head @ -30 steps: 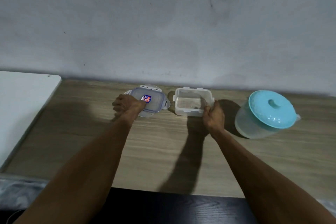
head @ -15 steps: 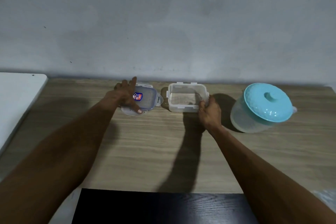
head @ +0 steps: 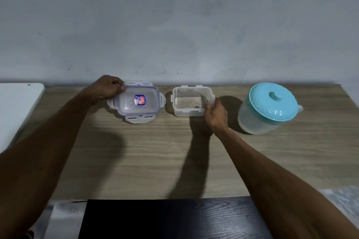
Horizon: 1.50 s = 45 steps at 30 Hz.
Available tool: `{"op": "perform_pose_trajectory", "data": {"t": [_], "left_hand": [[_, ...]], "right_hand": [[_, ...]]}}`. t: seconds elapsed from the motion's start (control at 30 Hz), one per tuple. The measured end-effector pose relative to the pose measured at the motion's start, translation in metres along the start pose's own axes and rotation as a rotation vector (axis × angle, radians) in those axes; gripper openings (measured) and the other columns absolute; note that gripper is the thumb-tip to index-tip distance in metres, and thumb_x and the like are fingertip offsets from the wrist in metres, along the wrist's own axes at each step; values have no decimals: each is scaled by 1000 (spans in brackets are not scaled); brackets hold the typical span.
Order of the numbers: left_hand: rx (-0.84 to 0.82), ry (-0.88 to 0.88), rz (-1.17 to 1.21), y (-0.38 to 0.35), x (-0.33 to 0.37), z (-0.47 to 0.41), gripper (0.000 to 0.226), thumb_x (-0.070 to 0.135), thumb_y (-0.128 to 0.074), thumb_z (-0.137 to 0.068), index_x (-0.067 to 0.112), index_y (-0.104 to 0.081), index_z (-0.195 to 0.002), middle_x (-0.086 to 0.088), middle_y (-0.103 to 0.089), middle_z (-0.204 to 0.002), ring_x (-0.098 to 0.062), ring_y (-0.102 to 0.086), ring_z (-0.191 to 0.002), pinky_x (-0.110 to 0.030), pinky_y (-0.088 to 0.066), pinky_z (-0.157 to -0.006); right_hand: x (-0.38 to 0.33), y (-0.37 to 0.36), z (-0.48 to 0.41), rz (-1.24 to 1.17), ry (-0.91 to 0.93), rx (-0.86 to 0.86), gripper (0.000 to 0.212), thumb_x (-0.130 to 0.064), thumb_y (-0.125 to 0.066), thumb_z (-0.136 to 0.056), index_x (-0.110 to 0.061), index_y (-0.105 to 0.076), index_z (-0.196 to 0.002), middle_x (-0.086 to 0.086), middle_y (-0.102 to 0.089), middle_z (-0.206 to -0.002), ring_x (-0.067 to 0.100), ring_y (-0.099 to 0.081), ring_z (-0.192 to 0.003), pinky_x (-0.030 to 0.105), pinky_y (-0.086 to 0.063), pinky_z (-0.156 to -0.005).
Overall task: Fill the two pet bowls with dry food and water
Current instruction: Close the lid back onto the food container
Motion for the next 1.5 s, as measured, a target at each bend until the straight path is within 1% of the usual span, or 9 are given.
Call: {"op": "perform_pose_trajectory", "data": {"t": [0.13, 0.3, 0.47, 0.6, 0.77, 1.0, 1.17, 1.33, 1.5], "left_hand": [[24, -9, 248, 31, 17, 15, 12, 0, -57, -92, 4, -68, -98, -7, -68, -76, -5, -60, -56, -10, -44, -47], [-9, -54, 399, 23, 61, 14, 19, 3, -56, -94, 17, -64, -84, 11, -68, -53, 2, -56, -44, -9, -37, -39], [-88, -105, 413, -41, 103, 0, 21, 2, -59, -93, 17, -63, -79, 11, -67, -51, -5, -57, -60, -19, -45, -60], [-142, -93, 405, -88, 124, -9, 12, 1, -59, -92, 7, -66, -84, -5, -64, -73, -17, -56, -77, -22, -46, -65], [-142, -69, 372, -121, 130, -16, 9, 4, -60, -93, 3, -68, -89, -2, -64, -69, -20, -56, -81, -26, -44, -71], [-33, -123, 187, -131, 123, -22, 23, 14, -62, -92, 0, -70, -109, -14, -69, -107, -17, -57, -93, -28, -45, -86], [50, -119, 126, -130, 120, -16, 27, 22, -63, -92, 7, -69, -114, -8, -68, -103, -20, -60, -88, -8, -44, -57], [34, -24, 150, -131, 108, -13, 63, 40, -70, -86, 16, -48, -139, -14, -54, -139, -29, -55, -122, -36, -46, -100], [-38, 121, 319, -137, 93, -1, 98, 46, -83, -68, 14, -30, -145, -13, -49, -140, -34, -56, -118, -51, -53, -93]], "right_hand": [[-4, 2, 1, 4, -31, -10, 37, -26, -48, -100, -4, -49, -129, 21, -59, -127, 40, -56, -119, 46, -47, -99], [-2, 0, 1, -71, -55, -13, 35, -28, -46, -100, -5, -51, -127, 21, -60, -127, 40, -55, -120, 51, -46, -101], [-4, 5, 3, -267, -132, 84, 47, -34, -28, -106, -9, -49, -140, 16, -50, -145, 35, -44, -135, 45, -33, -113], [-1, 9, 1, -363, -131, 117, 50, -41, -26, -105, -14, -55, -136, 14, -52, -144, 33, -45, -134, 45, -33, -113], [10, 17, -3, -387, -123, 120, 44, -46, -39, -101, -22, -59, -133, 10, -60, -136, 31, -52, -127, 43, -39, -108], [15, 14, -4, -363, -124, 79, 38, -40, -49, -98, -22, -61, -129, 7, -65, -129, 28, -57, -121, 39, -42, -101], [13, 12, -3, -295, -69, 79, 35, -32, -52, -96, -20, -60, -128, 8, -66, -125, 29, -58, -120, 35, -43, -100], [8, 9, -3, -156, -32, 76, 46, -30, -49, -98, -15, -42, -141, 15, -55, -138, 36, -50, -128, 43, -41, -103], [-10, 13, 3, 202, 184, 193, 76, -37, -57, -88, -13, -24, -152, 16, -22, -159, 35, -26, -145, 48, -32, -111]]}}
Point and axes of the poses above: each hand's wrist, its own z-axis away from the middle knuckle, its own y-axis out of the back of the hand, x = y × z, the point moved 1 cm from there along -z, towards the middle knuckle
